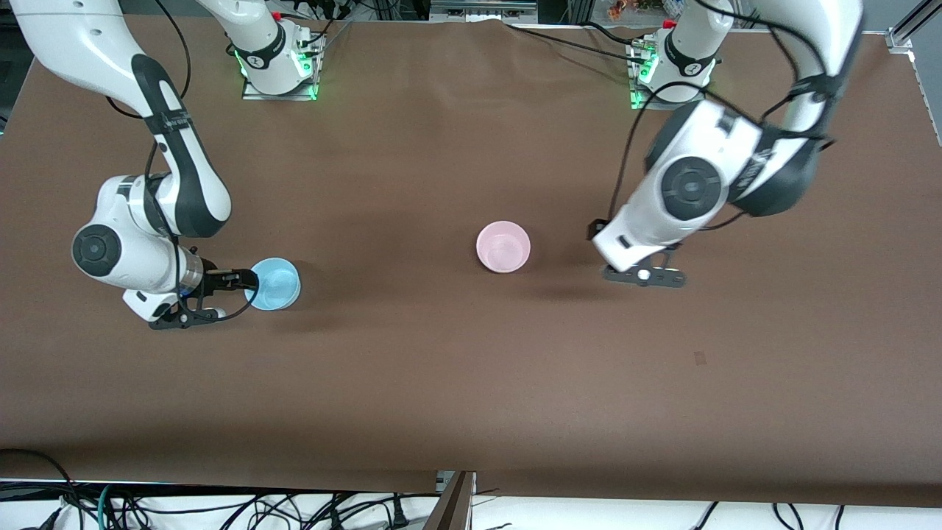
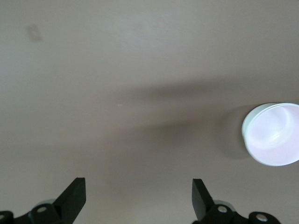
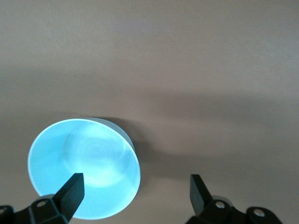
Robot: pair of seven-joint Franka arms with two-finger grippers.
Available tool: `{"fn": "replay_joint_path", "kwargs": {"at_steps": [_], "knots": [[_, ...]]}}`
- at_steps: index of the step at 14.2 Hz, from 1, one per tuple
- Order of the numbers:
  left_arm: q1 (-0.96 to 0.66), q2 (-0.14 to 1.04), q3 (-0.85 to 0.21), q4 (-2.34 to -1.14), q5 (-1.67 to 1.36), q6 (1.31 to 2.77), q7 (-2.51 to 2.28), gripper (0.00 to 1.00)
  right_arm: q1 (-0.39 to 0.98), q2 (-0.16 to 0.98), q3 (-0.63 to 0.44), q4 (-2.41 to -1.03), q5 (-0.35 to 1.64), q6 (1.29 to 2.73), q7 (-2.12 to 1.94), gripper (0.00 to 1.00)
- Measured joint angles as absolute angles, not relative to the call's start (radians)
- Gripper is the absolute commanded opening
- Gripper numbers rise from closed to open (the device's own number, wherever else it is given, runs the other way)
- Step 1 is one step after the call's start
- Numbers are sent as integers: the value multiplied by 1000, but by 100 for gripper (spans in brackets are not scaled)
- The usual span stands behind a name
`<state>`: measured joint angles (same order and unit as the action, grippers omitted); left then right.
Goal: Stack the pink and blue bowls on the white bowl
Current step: 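Release the pink bowl while the right gripper reaches the blue bowl, then grasp the blue bowl rim while the left gripper returns to rest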
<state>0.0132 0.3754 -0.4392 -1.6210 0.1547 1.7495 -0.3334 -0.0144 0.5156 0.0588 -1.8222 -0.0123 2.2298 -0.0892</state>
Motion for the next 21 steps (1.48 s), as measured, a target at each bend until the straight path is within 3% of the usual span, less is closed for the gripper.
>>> {"fn": "replay_joint_path", "kwargs": {"at_steps": [3,5,7,12,17,21], "knots": [[114,294,-438,-1617,155,1714,-208,100,-8,529,60,-1822,-13,2241,-101,96],[159,229,-437,-1613,155,1683,-192,100,-8,537,60,-1822,-13,2246,-127,75],[183,165,-437,-1602,154,1642,-190,100,-8,553,60,-1823,-13,2247,-166,59],[274,93,-435,-1496,137,1503,-170,100,-9,581,59,-1824,-13,2253,-192,3],[380,111,-382,-1504,54,1501,21,100,-9,572,61,-1815,-9,2250,-192,0],[100,98,-57,-1563,-26,1565,25,100,-9,564,62,-1780,7,2186,-182,0]]}}
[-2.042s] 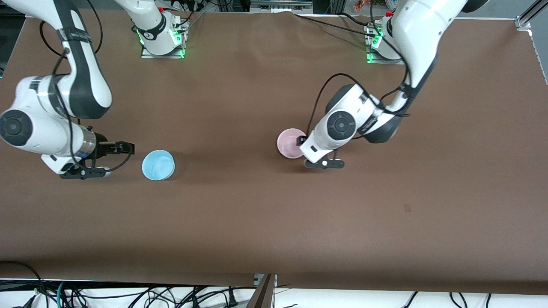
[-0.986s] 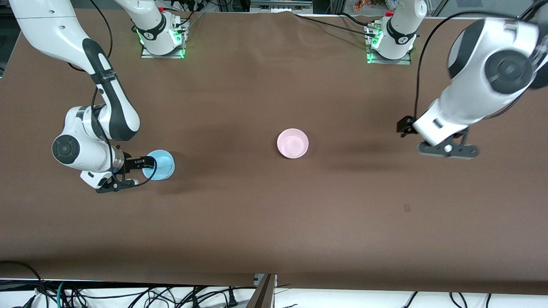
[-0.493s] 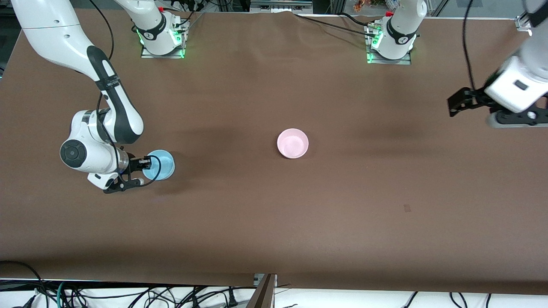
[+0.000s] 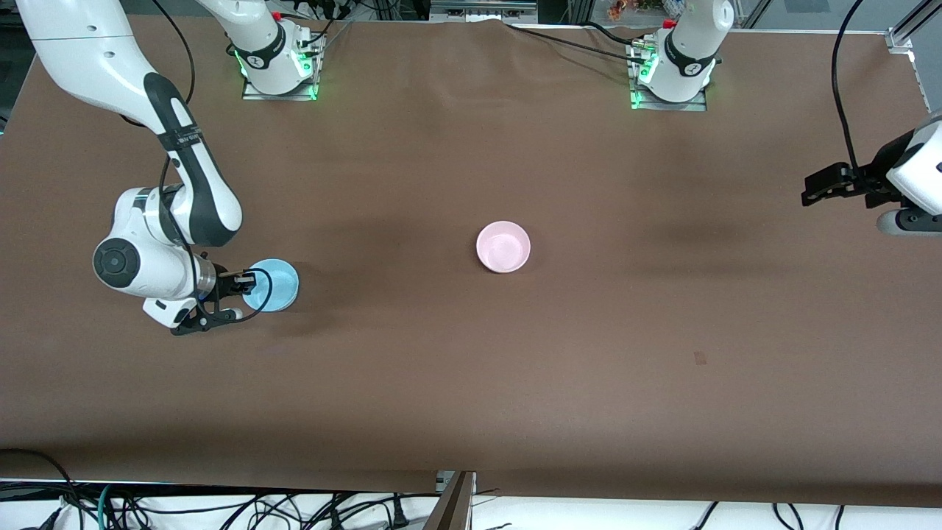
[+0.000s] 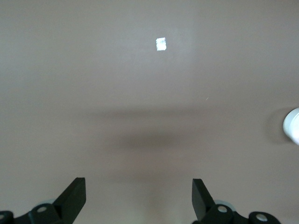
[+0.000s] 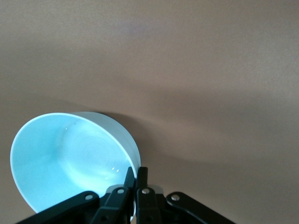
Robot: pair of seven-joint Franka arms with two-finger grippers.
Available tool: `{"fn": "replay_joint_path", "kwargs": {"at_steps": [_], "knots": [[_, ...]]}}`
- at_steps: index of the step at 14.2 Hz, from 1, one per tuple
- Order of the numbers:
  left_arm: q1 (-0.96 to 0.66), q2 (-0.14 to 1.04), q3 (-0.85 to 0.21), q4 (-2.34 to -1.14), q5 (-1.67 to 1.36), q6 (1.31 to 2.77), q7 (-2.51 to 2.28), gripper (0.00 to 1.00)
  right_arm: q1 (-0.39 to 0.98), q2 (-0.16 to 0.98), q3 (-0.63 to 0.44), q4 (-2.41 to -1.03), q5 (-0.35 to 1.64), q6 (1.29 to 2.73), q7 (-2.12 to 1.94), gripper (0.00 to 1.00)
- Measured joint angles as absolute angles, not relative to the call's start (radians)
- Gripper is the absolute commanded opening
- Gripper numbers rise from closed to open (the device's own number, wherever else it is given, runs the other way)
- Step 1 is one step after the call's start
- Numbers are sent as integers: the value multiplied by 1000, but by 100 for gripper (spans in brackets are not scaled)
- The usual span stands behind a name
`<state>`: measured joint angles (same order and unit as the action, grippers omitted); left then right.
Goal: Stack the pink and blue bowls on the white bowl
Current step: 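Lift the blue bowl with the right gripper over the pink bowl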
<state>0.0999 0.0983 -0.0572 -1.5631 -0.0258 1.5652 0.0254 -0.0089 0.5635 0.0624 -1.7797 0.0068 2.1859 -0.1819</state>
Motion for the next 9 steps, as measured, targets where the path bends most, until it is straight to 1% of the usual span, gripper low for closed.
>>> {"fn": "replay_joint_path", "kwargs": {"at_steps": [2,3,4,6,7,9], "knots": [[9,76,49,-1609,-66,1641,28,100,-5,559,74,-1717,82,2082,-166,0],[-37,48,90,-1636,-53,1651,29,100,4,556,79,-1679,127,2024,-144,0],[-65,10,110,-1666,-33,1652,28,100,20,553,82,-1643,166,1977,-102,0],[-78,-83,111,-1737,-10,1652,29,100,79,550,89,-1584,215,1927,24,0],[-68,-118,90,-1764,-4,1652,29,100,119,550,92,-1569,233,1920,87,0],[-1,-154,5,-1794,-1,1655,28,100,212,552,94,-1563,290,1917,193,0]]}}
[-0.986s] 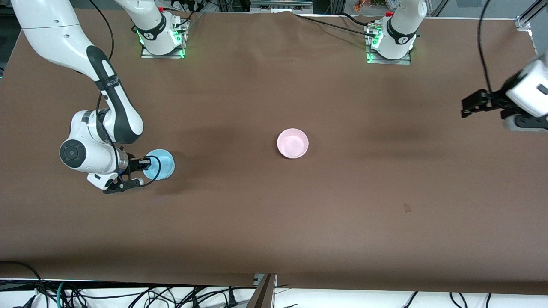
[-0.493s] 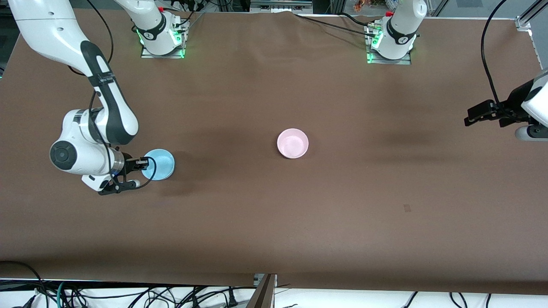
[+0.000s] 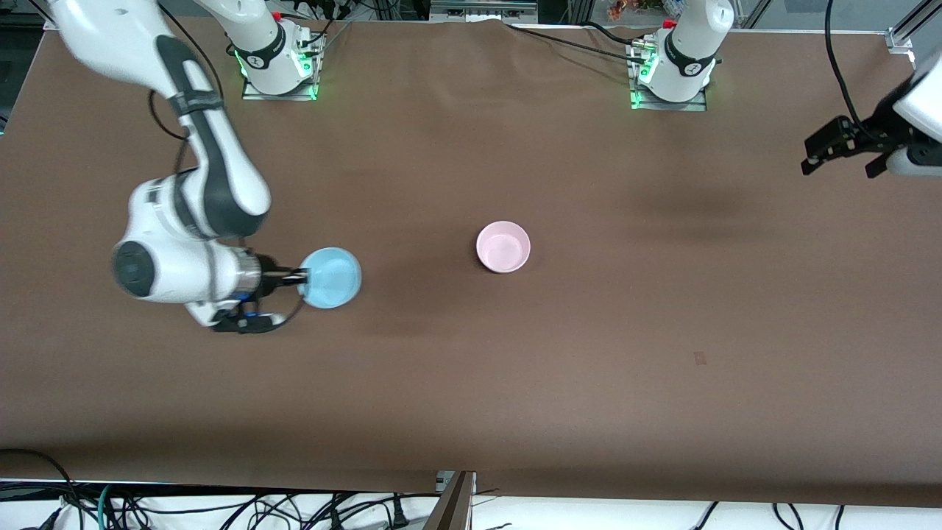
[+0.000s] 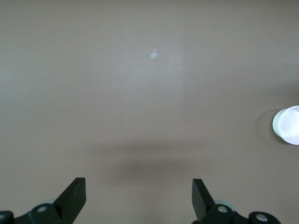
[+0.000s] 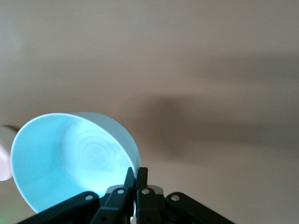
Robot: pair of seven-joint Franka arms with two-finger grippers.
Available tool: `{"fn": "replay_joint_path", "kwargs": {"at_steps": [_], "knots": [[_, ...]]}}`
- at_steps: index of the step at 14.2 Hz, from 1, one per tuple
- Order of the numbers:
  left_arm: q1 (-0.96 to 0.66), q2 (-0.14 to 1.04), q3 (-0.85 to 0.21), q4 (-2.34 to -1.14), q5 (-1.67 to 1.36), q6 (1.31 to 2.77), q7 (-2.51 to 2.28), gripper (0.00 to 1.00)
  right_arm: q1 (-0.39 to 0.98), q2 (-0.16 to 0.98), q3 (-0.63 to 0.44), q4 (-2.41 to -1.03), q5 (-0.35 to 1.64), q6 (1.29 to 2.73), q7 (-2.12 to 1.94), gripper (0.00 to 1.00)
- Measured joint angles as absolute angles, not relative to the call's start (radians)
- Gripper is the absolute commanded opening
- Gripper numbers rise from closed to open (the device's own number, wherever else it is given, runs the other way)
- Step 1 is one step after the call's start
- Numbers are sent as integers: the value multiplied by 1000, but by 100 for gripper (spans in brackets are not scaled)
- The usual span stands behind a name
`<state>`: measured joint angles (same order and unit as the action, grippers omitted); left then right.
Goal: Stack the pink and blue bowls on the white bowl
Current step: 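Lift the blue bowl with the right gripper over the pink bowl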
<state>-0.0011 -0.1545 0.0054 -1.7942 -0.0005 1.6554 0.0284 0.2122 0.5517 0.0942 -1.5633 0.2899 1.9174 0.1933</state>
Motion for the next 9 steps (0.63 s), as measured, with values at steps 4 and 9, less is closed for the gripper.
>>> {"fn": "replay_joint_path", "kwargs": {"at_steps": [4,9], "knots": [[24,-159,-24,-1812,0,1669,28,100,406,577,96,-1549,370,1936,432,0],[19,-158,-12,-1812,0,1677,28,100,593,630,96,-1523,375,2069,663,0]]}}
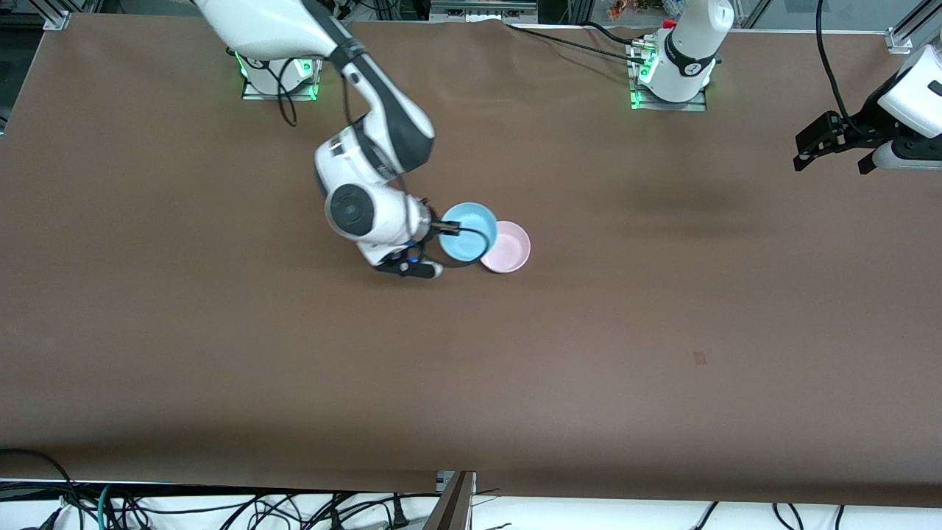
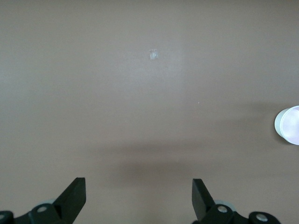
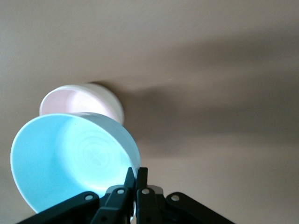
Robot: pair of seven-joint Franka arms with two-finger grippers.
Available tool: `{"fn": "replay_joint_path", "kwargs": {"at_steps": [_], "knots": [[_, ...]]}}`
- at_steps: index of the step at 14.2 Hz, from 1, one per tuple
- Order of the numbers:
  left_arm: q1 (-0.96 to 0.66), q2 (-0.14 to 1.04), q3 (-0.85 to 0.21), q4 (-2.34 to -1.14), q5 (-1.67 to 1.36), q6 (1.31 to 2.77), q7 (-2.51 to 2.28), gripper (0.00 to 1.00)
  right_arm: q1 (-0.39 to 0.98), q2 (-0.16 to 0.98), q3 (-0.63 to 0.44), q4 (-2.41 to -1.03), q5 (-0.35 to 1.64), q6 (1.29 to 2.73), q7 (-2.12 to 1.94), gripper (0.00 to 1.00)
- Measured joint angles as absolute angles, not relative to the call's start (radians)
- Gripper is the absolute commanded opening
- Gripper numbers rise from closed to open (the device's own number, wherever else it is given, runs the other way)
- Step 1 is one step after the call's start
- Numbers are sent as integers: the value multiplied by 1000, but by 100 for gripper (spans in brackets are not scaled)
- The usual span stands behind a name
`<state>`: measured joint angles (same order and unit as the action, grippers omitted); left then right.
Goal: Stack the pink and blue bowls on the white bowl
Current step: 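Lift the blue bowl with the right gripper over the pink bowl, then lower the blue bowl into the pink bowl and open the right gripper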
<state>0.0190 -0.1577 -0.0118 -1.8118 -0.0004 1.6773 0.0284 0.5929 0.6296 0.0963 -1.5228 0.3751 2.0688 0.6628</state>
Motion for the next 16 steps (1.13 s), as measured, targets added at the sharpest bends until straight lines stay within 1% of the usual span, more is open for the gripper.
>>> {"fn": "replay_joint_path", "kwargs": {"at_steps": [3,7,16], "knots": [[18,-116,-7,-1765,0,1690,28,100,650,662,96,-1522,375,2162,723,0],[18,-49,-5,-1705,0,1690,28,100,679,702,95,-1521,375,2255,744,0],[31,-42,-18,-1694,0,1684,28,100,679,718,78,-1519,375,2281,745,0]]}}
